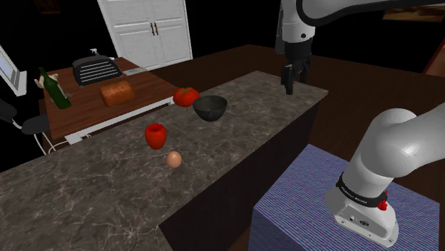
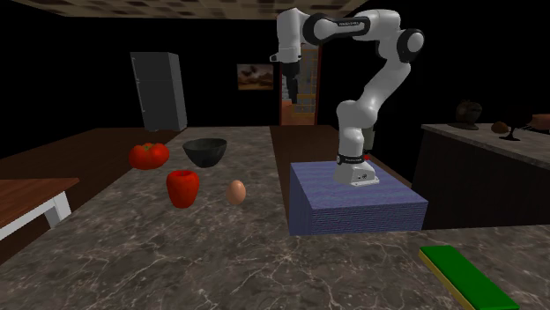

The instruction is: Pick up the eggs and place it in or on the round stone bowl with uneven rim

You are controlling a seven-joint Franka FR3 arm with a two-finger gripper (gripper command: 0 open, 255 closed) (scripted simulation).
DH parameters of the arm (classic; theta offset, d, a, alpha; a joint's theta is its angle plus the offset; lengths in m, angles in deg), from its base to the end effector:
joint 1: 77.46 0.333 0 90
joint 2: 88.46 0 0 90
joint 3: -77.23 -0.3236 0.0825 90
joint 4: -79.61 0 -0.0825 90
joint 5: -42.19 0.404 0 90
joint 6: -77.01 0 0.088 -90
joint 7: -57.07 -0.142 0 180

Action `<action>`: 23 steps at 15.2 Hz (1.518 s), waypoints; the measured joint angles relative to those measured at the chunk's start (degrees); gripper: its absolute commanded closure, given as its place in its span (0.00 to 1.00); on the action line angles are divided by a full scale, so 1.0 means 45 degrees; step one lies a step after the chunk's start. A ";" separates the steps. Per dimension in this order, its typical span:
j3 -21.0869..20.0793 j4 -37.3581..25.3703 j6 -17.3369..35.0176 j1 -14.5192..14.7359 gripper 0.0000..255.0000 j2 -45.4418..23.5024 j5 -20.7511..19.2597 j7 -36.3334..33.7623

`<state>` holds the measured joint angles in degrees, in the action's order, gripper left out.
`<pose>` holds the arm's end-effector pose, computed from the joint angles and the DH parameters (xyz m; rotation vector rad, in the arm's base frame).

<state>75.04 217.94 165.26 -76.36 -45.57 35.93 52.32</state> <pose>0.3201 0.0042 0.5193 2.9930 -0.0506 -0.1752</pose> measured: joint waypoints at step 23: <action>-0.5491 -0.3042 0.4173 0.0837 0.00 -0.7145 0.0081 -0.7594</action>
<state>50.33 204.26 184.03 -72.60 -77.72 36.29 18.15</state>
